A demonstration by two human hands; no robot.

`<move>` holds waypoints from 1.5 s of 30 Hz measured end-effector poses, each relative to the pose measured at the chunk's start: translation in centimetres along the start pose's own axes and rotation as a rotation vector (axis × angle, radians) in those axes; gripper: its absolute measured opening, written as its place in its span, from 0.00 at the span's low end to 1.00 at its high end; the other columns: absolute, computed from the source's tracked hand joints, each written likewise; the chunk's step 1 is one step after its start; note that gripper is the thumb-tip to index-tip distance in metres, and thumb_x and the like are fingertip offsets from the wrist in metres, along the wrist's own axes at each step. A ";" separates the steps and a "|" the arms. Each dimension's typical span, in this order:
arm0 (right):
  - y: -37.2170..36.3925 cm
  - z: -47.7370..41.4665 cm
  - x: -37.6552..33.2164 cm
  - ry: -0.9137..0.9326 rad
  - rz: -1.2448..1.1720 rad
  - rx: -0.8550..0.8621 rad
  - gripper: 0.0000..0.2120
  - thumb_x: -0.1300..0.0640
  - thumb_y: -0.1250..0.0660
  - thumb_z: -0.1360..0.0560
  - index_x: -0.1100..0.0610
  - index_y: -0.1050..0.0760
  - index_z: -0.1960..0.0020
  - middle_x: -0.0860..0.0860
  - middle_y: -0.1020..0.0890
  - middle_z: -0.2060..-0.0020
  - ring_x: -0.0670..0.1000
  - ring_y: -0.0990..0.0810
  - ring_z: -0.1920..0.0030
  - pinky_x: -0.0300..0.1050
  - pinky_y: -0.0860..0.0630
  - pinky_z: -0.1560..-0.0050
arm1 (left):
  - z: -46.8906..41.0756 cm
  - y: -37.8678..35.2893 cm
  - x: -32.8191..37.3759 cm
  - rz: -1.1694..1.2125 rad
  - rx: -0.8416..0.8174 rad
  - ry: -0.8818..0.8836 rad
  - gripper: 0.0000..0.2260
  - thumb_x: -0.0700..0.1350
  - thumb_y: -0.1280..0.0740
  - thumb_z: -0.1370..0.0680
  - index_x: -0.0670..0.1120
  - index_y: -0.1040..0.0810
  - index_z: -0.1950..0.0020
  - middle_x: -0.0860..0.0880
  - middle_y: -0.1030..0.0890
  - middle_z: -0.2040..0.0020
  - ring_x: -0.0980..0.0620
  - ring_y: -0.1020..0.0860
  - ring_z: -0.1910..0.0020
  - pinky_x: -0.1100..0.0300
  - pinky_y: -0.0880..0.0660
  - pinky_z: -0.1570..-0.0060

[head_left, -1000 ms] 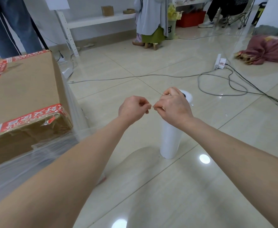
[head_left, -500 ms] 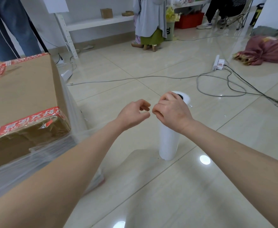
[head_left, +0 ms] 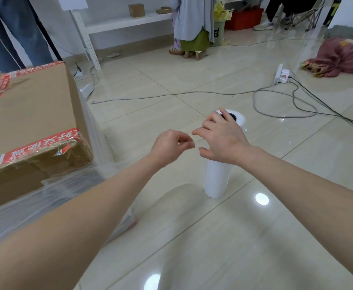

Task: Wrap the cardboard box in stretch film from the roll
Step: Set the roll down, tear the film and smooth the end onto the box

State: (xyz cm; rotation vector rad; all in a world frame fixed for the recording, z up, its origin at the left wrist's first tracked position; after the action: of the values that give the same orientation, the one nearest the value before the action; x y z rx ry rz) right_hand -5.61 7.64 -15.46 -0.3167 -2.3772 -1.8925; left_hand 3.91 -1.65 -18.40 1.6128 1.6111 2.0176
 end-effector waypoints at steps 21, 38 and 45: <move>0.8 1.1 -0.5 0.122 -0.033 0.293 0.05 0.62 0.27 0.31 0.55 0.16 0.64 0.48 0.17 0.67 0.58 0.21 0.54 0.62 0.37 0.34 | -1.0 0.1 -2.6 0.012 0.137 0.386 0.08 0.45 0.34 0.29 0.49 0.20 0.68 0.51 0.17 0.63 0.52 0.26 0.71 0.63 0.30 0.66; -0.3 -0.2 2.2 -0.234 0.097 0.054 0.28 0.41 0.29 0.32 0.48 0.31 0.35 0.54 0.37 0.31 0.60 0.40 0.30 0.59 0.46 0.30 | -0.4 -2.8 0.2 -0.382 -0.113 0.008 0.21 0.57 0.31 0.27 0.53 0.25 0.36 0.55 0.19 0.49 0.53 0.25 0.43 0.54 0.33 0.41; -1.0 -0.7 5.0 -0.594 -0.207 -0.087 0.34 0.41 0.28 0.36 0.40 0.38 0.34 0.52 0.37 0.37 0.58 0.32 0.42 0.47 0.36 0.59 | -1.3 -3.5 0.7 -0.329 -0.029 0.109 0.11 0.53 0.32 0.26 0.54 0.18 0.46 0.55 0.18 0.51 0.52 0.22 0.48 0.56 0.30 0.46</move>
State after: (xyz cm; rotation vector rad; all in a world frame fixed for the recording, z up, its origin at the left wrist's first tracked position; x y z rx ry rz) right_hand -10.74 7.29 -15.33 -0.7629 -2.7773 -2.2491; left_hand 0.93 -0.50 -20.42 1.1533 1.7387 1.9708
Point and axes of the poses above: each hand's wrist, its own z-axis away from the middle knuckle, its own y-axis out of the back of the hand, x = y × z, the point moved 6 cm from there along -z, towards the middle knuckle
